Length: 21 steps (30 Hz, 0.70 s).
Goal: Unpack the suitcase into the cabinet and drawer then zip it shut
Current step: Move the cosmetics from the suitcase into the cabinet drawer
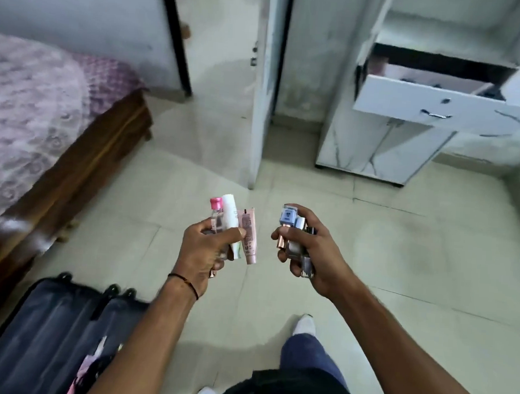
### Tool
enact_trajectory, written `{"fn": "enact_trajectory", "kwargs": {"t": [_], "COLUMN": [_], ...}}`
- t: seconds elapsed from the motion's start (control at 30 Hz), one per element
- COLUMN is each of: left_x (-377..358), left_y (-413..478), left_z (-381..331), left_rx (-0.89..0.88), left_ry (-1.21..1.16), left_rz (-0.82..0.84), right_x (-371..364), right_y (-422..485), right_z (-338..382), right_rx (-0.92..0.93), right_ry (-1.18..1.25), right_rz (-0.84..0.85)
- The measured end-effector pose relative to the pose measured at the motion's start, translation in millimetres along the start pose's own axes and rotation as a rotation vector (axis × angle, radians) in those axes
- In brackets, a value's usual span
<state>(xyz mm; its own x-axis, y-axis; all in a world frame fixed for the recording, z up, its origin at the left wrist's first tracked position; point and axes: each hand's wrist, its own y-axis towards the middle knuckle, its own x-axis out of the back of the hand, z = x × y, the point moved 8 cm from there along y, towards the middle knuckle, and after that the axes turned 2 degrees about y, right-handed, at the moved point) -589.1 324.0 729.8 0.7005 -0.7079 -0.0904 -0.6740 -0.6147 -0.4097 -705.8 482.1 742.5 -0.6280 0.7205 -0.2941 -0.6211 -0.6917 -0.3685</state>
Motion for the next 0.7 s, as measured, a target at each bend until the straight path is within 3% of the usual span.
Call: {"fn": "enact_trajectory", "kwargs": {"t": [0.33, 0.7], "left_x": [-312.2, -512.7], "left_y": [101.2, 222.9], "left_z": [-61.1, -113.5], "left_rx": [-0.077, -0.092], "left_ry": [0.107, 0.107], "left_rz": [0.297, 0.364], "right_x": [261.6, 429.7], "right_y": [21.6, 111.5], "right_z": [144.7, 250.2], "right_rx": [0.191, 0.243], "right_ry": [0.110, 0.132], "right_rz": [-0.285, -0.414]}}
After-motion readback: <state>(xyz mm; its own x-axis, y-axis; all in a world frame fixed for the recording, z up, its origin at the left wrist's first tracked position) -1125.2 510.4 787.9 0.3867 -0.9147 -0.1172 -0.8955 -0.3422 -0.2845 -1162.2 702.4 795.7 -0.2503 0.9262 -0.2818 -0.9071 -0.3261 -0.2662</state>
